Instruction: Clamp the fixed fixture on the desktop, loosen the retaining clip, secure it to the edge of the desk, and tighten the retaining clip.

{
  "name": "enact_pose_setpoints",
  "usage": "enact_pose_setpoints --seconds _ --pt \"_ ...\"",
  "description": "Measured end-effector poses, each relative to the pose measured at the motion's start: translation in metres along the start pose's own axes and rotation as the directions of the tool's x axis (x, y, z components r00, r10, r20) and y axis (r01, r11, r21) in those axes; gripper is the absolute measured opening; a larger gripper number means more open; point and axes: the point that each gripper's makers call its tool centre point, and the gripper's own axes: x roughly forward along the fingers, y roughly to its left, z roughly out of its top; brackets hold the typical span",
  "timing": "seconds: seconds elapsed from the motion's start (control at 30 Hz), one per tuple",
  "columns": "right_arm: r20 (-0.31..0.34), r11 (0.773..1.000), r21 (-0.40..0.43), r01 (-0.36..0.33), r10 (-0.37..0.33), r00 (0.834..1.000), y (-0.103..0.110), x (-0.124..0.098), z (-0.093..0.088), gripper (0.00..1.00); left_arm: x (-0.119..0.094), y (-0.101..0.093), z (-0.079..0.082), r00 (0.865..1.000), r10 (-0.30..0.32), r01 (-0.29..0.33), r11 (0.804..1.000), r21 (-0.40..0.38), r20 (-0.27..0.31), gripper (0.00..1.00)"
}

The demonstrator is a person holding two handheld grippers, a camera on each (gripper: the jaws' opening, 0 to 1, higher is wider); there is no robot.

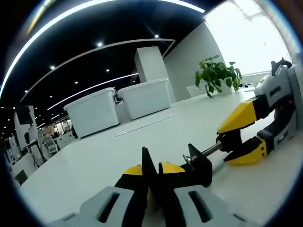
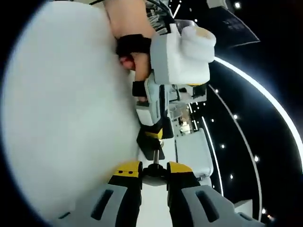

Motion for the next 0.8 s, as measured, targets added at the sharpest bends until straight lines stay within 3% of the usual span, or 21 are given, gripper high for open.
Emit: enact_pose_setpoints --seconds 0.27,0.43,0.57,0.7,0.8 --pt "-0.003 1.000 0.008 0.002 -0.002 1.000 -0.001 0.001 -0.003 0.19 0.000 0.000 0.000 1.000 -0.001 0.001 1.000 -0.001 0.000 0.09" --pt "0.018 0.987 0.157 -0.013 0.010 1.000 -0.003 -0.005 -0.008 0.20 0.000 -0.002 0.000 1.000 -0.011 0.011 1.000 0.001 0.004 0.10" --pt "0.031 0.979 0.204 -0.026 0.020 0.999 -0.006 -0.007 -0.015 0.21 0.000 -0.002 0.000 1.000 -0.012 0.012 1.000 0.000 0.004 0.10" --pt "0.071 0.952 0.301 -0.061 0.042 0.997 -0.007 -0.010 -0.017 0.23 -0.001 -0.002 0.000 1.000 -0.014 0.014 1.000 0.000 0.005 0.10" --pt "0.097 0.906 0.417 -0.073 0.035 0.995 -0.012 -0.013 -0.024 0.29 0.000 -0.002 0.000 1.000 -0.016 0.016 1.000 -0.001 0.005 0.10"
